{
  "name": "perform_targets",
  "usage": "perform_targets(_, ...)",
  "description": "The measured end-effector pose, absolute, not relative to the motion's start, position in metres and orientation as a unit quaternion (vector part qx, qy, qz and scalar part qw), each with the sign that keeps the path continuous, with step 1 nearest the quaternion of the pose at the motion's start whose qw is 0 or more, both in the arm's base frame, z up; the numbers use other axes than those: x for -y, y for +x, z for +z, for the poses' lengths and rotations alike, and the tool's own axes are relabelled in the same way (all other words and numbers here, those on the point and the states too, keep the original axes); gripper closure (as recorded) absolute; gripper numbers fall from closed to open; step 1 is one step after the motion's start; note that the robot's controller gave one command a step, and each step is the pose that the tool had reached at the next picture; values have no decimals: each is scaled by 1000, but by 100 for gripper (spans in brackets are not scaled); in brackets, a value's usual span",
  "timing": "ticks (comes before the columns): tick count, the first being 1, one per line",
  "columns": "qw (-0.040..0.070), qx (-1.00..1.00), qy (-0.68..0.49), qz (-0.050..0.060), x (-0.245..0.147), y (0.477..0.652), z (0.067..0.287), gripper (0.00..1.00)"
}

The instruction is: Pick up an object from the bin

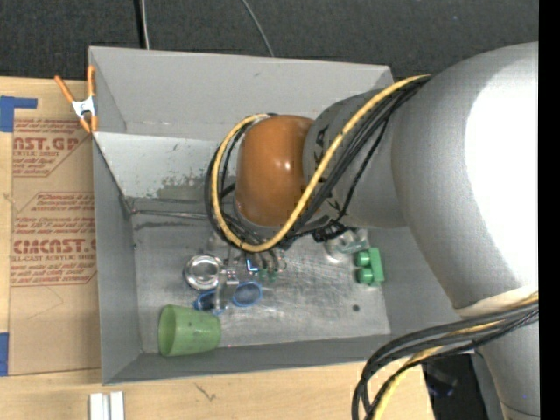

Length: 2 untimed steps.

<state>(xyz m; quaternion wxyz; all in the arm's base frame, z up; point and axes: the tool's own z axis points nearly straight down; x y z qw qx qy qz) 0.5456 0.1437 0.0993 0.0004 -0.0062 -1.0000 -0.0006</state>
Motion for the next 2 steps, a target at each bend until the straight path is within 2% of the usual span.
perform_targets(1,-3,998,-56,-2,-142,541,75,0)
perform_targets(2,-1,998,-56,-1,-143,542,78,0)
